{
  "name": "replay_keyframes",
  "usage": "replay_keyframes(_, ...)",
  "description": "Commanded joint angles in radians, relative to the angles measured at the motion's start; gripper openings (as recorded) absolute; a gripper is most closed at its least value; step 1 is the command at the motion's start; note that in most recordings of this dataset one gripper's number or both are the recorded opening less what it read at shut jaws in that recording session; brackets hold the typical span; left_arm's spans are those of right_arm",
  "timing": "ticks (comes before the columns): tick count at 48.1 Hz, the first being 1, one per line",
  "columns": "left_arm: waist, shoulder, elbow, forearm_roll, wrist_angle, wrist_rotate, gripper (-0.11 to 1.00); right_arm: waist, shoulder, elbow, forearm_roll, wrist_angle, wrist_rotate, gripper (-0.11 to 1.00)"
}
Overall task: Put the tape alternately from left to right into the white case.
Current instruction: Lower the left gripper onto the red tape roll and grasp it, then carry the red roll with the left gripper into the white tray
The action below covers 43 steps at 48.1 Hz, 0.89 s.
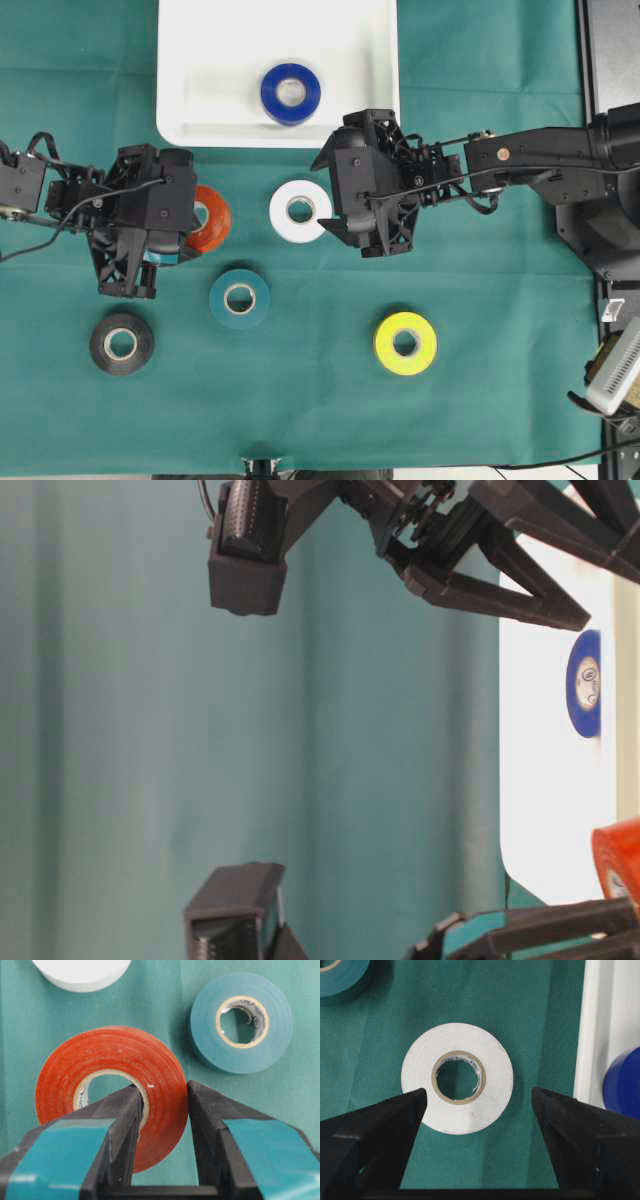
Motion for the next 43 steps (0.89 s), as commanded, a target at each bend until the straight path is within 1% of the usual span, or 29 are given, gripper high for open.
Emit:
replay_keyframes(1, 0.011, -0.035, -0.031, 0.002, 0.014, 0.006, 0.27, 0.003, -0.025, -0.008, -0.002, -0.009, 0.002, 0.83)
replay_keyframes(11, 0.032, -0.054, -0.048, 0.002, 0.094, 0.04, 0.27, 0.006, -0.025, -0.008, -0.002, -0.009, 0.002, 0.83)
replay_keyframes(20, 0.074, -0.061, -0.052, 0.002, 0.101, 0.103, 0.27, 0.006, -0.025, -0.009, -0.002, -0.009, 0.002, 0.83)
replay_keyframes(29, 0.153, -0.061, -0.06, 0.002, 0.1, 0.138, 0.27, 0.006, -0.025, -0.011, -0.002, -0.009, 0.002, 0.83)
replay_keyframes(43, 0.318, -0.054, -0.074, 0.002, 0.098, 0.239, 0.27, 0.006, -0.025, -0.012, -0.002, -0.009, 0.003, 0.83)
